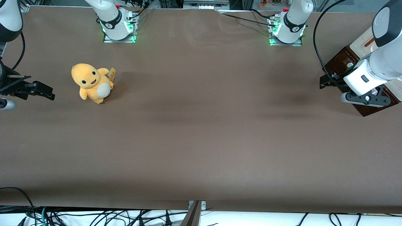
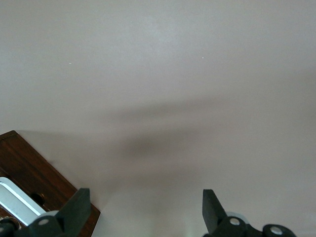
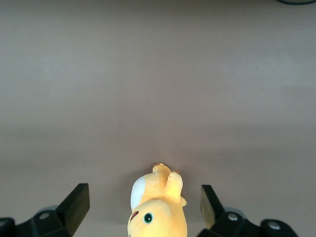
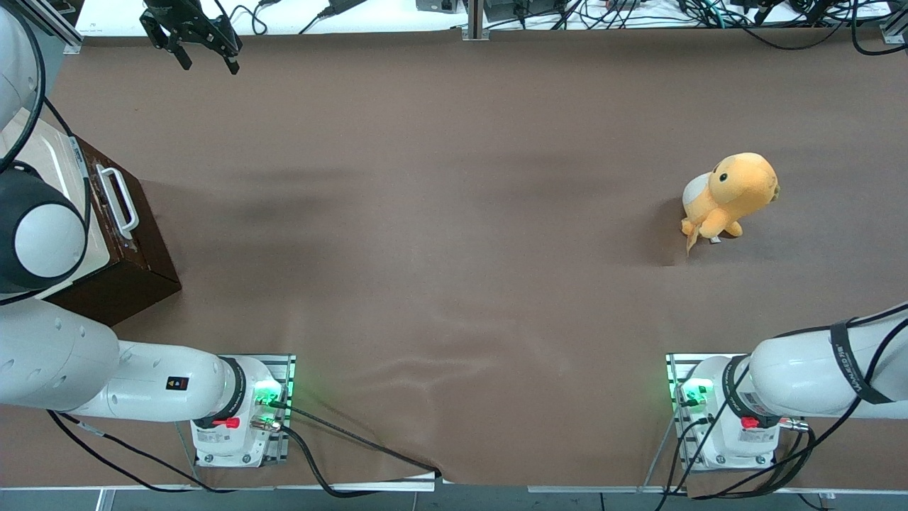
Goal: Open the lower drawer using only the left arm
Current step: 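Move the open left gripper toward the lower drawer's white handle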
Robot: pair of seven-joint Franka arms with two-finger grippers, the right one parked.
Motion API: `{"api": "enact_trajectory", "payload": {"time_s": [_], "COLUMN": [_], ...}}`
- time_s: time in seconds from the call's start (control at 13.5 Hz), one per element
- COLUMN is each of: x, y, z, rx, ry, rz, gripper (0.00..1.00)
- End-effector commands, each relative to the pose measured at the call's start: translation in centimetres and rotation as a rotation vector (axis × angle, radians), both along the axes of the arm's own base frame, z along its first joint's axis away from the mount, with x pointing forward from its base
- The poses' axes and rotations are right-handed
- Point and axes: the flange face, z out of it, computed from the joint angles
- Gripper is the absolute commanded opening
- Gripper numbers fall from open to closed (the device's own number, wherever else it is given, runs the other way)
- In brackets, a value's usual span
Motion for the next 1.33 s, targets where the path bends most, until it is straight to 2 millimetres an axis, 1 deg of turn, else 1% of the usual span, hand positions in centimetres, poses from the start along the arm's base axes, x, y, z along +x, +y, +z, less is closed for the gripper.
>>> {"api": "enact_trajectory", "payload": {"time_s": [0.0,0.15,0.37,0.52,0.59,0.66,0.74,0.81,0.96,1.11,1.26], "x": [0.2,0.2,0.3,0.4,0.5,0.8,0.9,1.1,1.4,2.0,2.2], "y": [0.2,0.3,1.2,2.0,1.9,2.3,2.5,2.5,3.2,3.5,4.4], "z": [0.6,0.5,0.4,0.0,-0.8,-1.9,-3.6,-4.9,-8.0,-11.7,-15.5], "rx": [-0.016,0.003,0.092,0.185,0.257,0.331,0.387,0.436,0.559,0.69,0.84], "ry": [0.005,0.006,0.005,0.003,0.009,0.029,0.077,0.103,0.159,0.188,0.219], "rz": [0.009,0.009,0.011,0.043,0.067,0.085,0.092,0.11,0.183,0.245,0.321], "gripper": [1.0,1.0,1.0,1.0,1.0,1.0,1.0,1.0,1.0,1.0,1.0]}}
